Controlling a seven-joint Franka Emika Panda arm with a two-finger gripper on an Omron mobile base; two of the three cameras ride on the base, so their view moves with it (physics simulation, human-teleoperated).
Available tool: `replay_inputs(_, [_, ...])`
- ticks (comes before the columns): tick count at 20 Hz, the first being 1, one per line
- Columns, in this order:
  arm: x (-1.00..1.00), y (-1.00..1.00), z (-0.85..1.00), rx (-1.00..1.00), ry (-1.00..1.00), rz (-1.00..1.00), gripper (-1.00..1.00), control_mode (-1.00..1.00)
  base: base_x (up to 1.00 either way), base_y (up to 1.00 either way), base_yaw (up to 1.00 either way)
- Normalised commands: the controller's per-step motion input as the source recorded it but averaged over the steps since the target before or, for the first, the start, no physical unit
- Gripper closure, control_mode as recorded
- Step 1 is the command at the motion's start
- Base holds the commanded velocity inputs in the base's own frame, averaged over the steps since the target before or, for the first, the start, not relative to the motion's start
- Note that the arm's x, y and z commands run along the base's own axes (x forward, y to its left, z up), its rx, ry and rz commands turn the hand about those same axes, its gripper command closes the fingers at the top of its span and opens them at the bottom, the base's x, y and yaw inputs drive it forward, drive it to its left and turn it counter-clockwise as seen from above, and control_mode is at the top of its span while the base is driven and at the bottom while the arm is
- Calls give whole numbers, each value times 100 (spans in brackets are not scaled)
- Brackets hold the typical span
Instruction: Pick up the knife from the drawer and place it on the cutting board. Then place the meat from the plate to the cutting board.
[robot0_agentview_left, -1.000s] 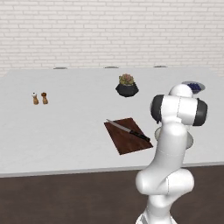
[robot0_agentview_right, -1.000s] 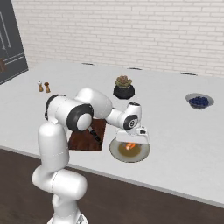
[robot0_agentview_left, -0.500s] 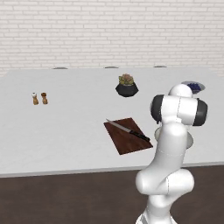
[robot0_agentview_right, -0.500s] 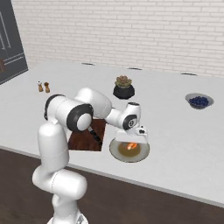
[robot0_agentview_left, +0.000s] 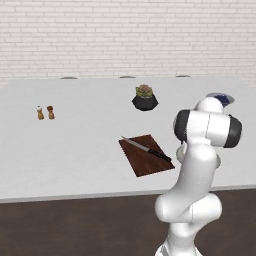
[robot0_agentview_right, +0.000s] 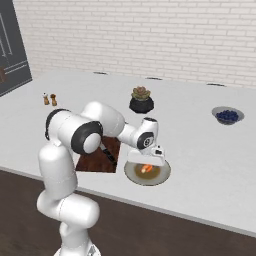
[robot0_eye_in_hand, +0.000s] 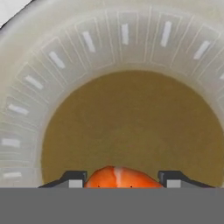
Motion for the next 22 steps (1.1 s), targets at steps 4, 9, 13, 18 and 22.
replay_inputs(4, [-40, 0, 57, 5, 0, -3, 100, -100, 0, 0, 0])
replay_inputs(9, [-1, 34, 67, 4, 0, 0, 100, -100, 0, 0, 0])
replay_inputs(13, [4, 79, 40, 1, 0, 0, 100, -100, 0, 0, 0])
replay_inputs(18, [10, 96, 5, 4, 3, 0, 100, -100, 0, 0, 0])
replay_inputs(22, [1, 95, 0, 13, 4, 0, 100, -100, 0, 0, 0])
